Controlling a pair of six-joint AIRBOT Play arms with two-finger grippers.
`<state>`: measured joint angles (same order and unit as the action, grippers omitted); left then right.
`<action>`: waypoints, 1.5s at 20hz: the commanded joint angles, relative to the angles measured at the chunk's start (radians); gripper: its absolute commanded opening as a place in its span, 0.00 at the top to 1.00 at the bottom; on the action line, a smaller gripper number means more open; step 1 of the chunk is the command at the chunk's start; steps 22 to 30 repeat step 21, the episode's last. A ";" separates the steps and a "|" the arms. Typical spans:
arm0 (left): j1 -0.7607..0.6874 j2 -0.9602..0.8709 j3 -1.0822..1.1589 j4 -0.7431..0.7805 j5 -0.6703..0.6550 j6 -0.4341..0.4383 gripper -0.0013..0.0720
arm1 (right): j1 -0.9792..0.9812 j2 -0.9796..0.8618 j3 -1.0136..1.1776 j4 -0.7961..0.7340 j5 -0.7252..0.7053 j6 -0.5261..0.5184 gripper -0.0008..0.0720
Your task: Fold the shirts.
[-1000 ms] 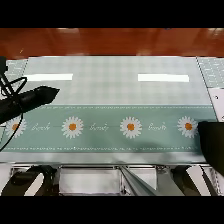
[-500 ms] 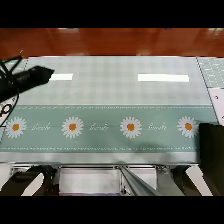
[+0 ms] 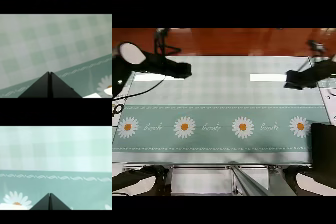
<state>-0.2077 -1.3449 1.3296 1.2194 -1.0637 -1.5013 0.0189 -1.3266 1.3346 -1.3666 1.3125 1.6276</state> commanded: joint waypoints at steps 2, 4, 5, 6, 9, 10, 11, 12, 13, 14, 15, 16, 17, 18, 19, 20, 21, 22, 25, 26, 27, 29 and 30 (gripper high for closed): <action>-0.008 -0.063 -0.029 0.176 -0.153 -0.179 0.94 | 0.213 -0.117 0.035 -0.273 -0.006 0.117 0.95; -0.010 -0.067 -0.031 0.176 -0.179 -0.180 0.94 | 0.213 -0.116 0.035 -0.260 -0.008 0.117 0.95; -0.013 -0.069 -0.031 0.176 -0.179 -0.180 0.94 | 0.213 -0.116 0.035 -0.261 -0.008 0.117 0.95; -0.013 -0.069 -0.031 0.176 -0.179 -0.180 0.94 | 0.213 -0.116 0.035 -0.258 -0.002 0.118 0.95; -0.013 -0.069 -0.031 0.176 -0.178 -0.179 0.94 | 0.213 -0.116 0.035 -0.259 0.008 0.117 0.95; -0.013 -0.069 -0.031 0.176 -0.176 -0.179 0.94 | 0.213 -0.116 0.035 -0.259 0.008 0.117 0.95; -0.013 -0.069 -0.031 0.176 -0.176 -0.180 0.94 | 0.213 -0.116 0.035 -0.259 0.008 0.117 0.95; -0.013 -0.069 -0.031 0.176 -0.176 -0.179 0.94 | 0.213 -0.116 0.035 -0.259 0.008 0.117 0.95; -0.013 -0.069 -0.031 0.176 -0.176 -0.179 0.94 | 0.213 -0.116 0.035 -0.259 0.008 0.117 0.95; -0.013 -0.069 -0.031 0.176 -0.176 -0.179 0.94 | 0.213 -0.116 0.035 -0.259 0.008 0.117 0.95; -0.013 -0.069 -0.031 0.176 -0.176 -0.179 0.94 | 0.213 -0.116 0.035 -0.259 0.008 0.117 0.95; -0.013 -0.069 -0.031 0.176 -0.176 -0.179 0.94 | 0.213 -0.116 0.035 -0.259 0.008 0.117 0.95; -0.013 -0.069 -0.031 0.176 -0.176 -0.180 0.94 | 0.213 -0.116 0.035 -0.259 0.008 0.117 0.95; -0.013 -0.069 -0.031 0.176 -0.176 -0.180 0.94 | 0.213 -0.116 0.035 -0.259 0.008 0.117 0.95; -0.013 -0.069 -0.031 0.176 -0.176 -0.180 0.94 | 0.213 -0.116 0.035 -0.259 0.008 0.117 0.95; -0.013 -0.069 -0.031 0.176 -0.176 -0.180 0.94 | 0.213 -0.116 0.035 -0.259 0.008 0.117 0.95; -0.013 -0.069 -0.031 0.176 -0.176 -0.179 0.94 | 0.213 -0.116 0.035 -0.259 0.008 0.117 0.95; -0.013 -0.069 -0.031 0.176 -0.176 -0.179 0.94 | 0.213 -0.116 0.035 -0.259 0.008 0.117 0.95; -0.013 -0.069 -0.031 0.176 -0.176 -0.179 0.94 | 0.213 -0.116 0.035 -0.259 0.008 0.117 0.95; -0.013 -0.069 -0.031 0.176 -0.176 -0.179 0.94 | 0.213 -0.116 0.035 -0.259 0.008 0.117 0.95; -0.013 -0.069 -0.031 0.176 -0.176 -0.179 0.94 | 0.213 -0.116 0.035 -0.259 0.008 0.117 0.95; -0.013 -0.069 -0.031 0.176 -0.176 -0.179 0.94 | 0.213 -0.116 0.035 -0.259 0.008 0.117 0.95; -0.013 -0.069 -0.031 0.176 -0.176 -0.179 0.94 | 0.213 -0.116 0.035 -0.259 0.008 0.117 0.95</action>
